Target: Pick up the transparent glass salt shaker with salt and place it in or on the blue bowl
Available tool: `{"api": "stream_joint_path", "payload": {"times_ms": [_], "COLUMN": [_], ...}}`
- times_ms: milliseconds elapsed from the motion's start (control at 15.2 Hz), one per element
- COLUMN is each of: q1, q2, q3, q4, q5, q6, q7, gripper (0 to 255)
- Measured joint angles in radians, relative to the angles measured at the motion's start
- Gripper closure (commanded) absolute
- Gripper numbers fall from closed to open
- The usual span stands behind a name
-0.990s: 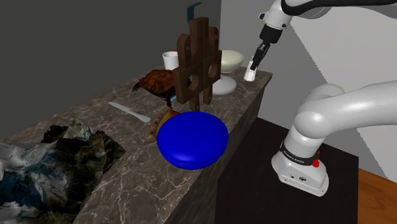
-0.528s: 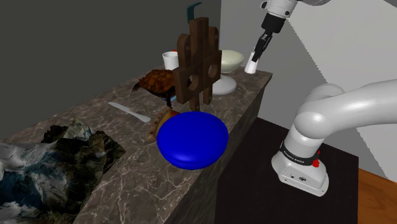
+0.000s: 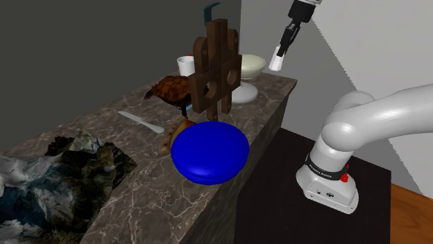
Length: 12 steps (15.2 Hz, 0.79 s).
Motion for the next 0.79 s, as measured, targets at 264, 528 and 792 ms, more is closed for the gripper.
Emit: {"api": "stream_joint_path", "payload": {"times_ms": [264, 528, 792], "q1": [0.009, 0.017, 0.025], "q2": [0.022, 0.042, 0.066], "q3": [0.008, 0.017, 0.02], "q4": [0.064, 0.129, 0.2], "q5": [0.009, 0.018, 0.026], "q6": [-0.042, -0.086, -0.132], "q7": [0.006, 0.014, 0.017], "gripper": [255, 255, 255]}}
